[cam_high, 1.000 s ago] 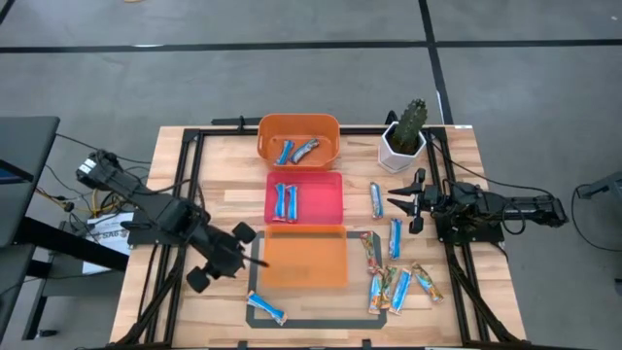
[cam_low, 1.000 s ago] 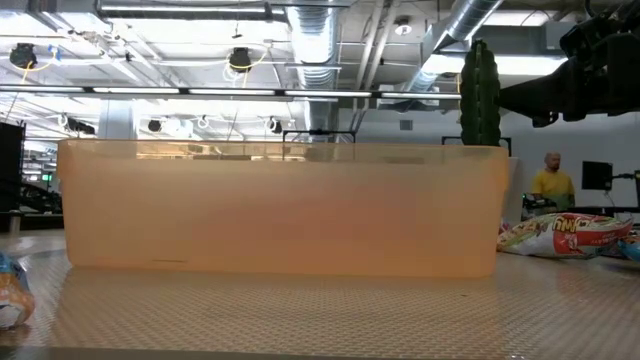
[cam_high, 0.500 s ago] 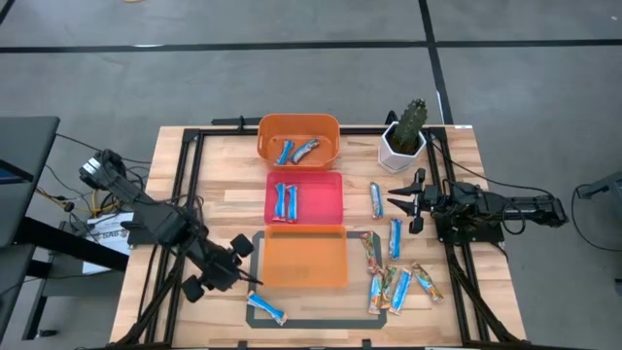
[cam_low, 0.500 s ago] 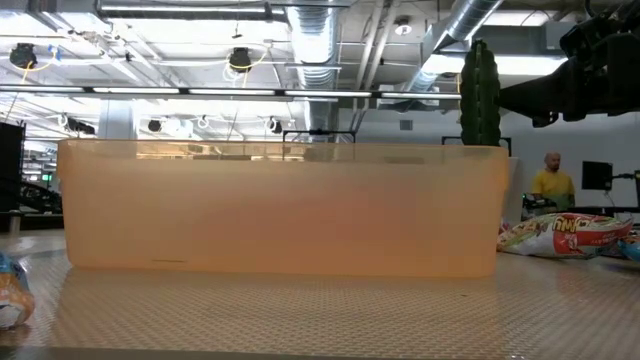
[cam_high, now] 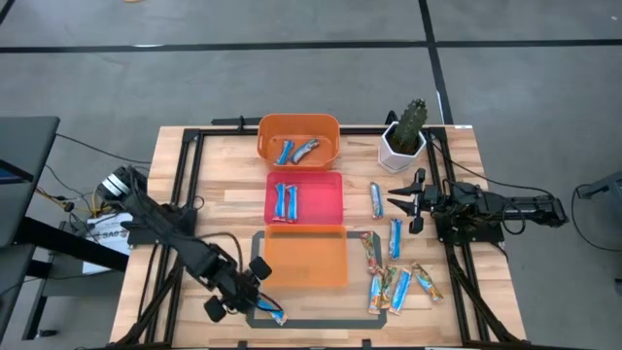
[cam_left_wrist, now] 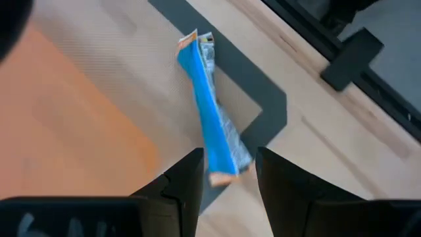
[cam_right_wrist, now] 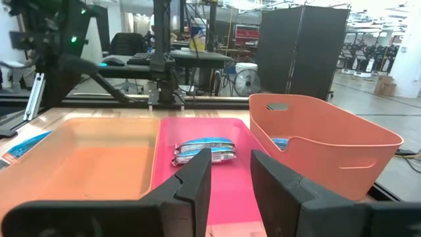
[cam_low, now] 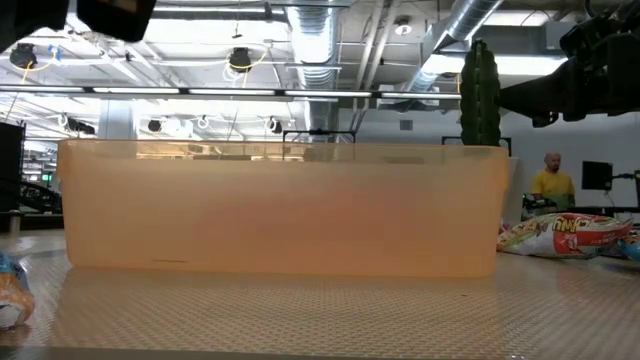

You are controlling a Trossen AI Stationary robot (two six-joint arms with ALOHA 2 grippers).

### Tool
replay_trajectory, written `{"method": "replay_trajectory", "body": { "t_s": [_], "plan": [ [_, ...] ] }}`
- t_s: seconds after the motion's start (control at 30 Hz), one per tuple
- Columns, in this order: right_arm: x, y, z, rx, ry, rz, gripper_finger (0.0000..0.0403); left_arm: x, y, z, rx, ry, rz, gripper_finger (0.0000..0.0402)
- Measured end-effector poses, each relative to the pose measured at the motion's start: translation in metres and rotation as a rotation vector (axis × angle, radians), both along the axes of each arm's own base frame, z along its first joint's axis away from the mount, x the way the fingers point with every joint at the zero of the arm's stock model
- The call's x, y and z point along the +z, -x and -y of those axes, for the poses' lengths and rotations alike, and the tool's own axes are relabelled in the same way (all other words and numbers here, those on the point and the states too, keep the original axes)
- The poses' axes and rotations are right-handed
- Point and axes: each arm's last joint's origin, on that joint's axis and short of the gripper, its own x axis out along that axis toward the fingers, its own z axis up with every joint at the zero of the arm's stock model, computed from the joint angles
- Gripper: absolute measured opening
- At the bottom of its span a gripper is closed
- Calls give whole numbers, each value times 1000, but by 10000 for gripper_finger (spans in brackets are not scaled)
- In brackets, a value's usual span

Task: Pick and place Granola Bars by type
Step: Put the yellow granola bar into the bottom orange bin

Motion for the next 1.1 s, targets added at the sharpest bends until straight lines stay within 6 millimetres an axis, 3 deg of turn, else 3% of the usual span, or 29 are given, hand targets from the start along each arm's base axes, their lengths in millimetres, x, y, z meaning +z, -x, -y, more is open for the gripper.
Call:
{"method": "replay_trajectory", "body": {
  "t_s": [0.43,1.1],
  "plan": [
    [0,0,0,0,0,0,102,-54,-22,20,186,20,-101,134],
    [0,0,0,0,0,0,102,-62,-29,13,231,-2,-120,222]
  ]
}}
